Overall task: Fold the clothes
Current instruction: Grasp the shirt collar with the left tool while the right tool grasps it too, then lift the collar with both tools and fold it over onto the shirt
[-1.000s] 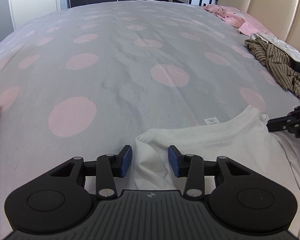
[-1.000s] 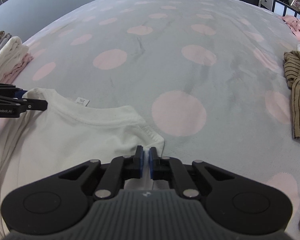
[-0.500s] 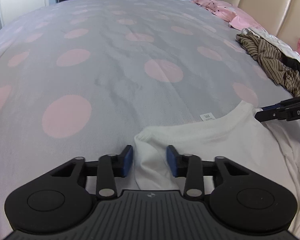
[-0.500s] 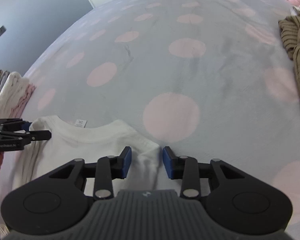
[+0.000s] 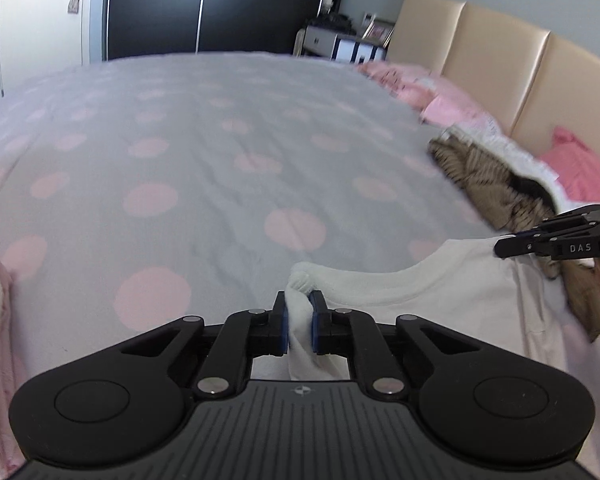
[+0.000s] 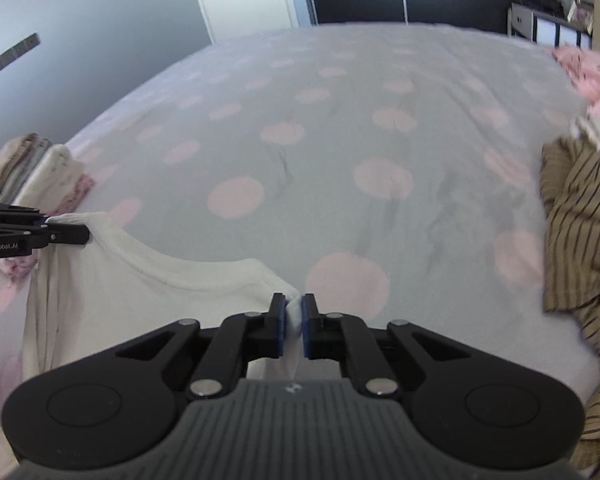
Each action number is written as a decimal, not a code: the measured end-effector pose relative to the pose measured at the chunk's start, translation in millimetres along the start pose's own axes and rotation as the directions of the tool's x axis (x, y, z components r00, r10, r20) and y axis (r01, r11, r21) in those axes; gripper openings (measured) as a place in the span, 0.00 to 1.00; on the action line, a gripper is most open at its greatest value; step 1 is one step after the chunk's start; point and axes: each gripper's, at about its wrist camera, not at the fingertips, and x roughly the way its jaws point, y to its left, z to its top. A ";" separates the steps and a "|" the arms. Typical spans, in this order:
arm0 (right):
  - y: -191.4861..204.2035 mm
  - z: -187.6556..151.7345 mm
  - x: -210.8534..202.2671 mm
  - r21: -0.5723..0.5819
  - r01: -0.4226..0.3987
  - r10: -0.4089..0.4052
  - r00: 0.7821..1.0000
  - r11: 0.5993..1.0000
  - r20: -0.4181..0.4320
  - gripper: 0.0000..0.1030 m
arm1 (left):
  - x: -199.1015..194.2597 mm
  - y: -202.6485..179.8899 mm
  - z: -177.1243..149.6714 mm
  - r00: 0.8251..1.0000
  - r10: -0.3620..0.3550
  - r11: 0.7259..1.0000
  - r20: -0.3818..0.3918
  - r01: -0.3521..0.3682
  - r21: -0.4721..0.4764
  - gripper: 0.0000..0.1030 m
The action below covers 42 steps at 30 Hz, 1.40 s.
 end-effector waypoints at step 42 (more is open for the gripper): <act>139.6 -269.9 -207.7 -0.539 -0.212 0.111 0.971 0.816 -0.214 0.09 | -147.8 -133.6 -235.3 0.908 -0.137 0.819 -0.396 0.329 0.470 0.08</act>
